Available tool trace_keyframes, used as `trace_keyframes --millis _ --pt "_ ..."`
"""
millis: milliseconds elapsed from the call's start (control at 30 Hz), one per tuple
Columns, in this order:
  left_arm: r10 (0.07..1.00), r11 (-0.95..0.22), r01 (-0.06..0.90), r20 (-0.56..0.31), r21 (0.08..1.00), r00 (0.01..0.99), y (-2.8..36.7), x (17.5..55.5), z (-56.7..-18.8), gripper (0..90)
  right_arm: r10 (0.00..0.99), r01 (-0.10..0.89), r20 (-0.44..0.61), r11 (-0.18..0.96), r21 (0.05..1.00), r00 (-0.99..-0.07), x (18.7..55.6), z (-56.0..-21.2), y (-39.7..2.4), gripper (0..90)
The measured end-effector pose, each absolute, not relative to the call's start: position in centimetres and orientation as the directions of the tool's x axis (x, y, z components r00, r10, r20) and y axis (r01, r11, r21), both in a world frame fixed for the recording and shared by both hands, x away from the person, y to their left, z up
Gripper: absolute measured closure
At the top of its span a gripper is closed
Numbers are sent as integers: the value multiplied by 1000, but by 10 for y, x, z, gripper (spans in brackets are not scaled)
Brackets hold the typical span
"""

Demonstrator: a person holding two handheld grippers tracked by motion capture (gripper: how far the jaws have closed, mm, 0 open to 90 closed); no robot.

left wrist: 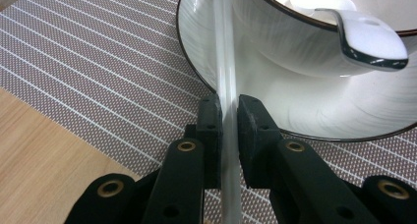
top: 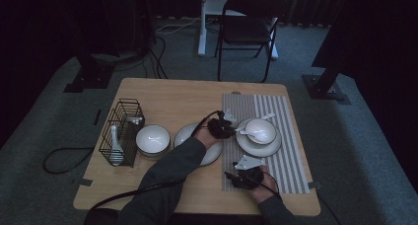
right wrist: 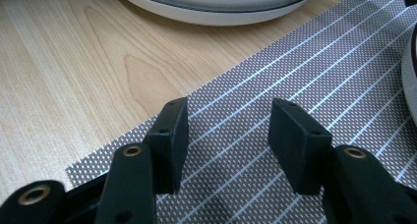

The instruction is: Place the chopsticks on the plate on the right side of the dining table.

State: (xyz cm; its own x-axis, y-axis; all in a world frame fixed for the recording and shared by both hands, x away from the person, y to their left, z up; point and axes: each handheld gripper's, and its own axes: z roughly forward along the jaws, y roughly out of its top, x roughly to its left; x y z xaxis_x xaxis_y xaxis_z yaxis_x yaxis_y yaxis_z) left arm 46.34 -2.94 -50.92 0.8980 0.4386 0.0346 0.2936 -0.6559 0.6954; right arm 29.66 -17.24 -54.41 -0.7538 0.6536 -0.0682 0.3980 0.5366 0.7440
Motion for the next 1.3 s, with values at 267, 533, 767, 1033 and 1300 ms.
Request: trace_keyframes --millis 267,533,767,1033,1300 --pt "437 -658 296 32 693 899 -31 466 -511 790 654 398 -68 536 745 -753 297 -544 -173 493" --pt "445 -639 313 6 702 895 -30 465 -510 720 658 400 -64 528 749 -750 297 -543 -174 493" --pt "463 -616 327 -5 717 886 -24 460 -504 675 666 403 -56 513 758 -744 296 -541 -176 493" --pt "521 -543 363 -35 757 853 -6 458 -489 657 673 401 -54 501 767 -737 296 -538 -179 493" --pt "553 -503 382 -52 775 832 5 454 -482 638 690 400 -59 484 778 -721 295 -533 -184 498"
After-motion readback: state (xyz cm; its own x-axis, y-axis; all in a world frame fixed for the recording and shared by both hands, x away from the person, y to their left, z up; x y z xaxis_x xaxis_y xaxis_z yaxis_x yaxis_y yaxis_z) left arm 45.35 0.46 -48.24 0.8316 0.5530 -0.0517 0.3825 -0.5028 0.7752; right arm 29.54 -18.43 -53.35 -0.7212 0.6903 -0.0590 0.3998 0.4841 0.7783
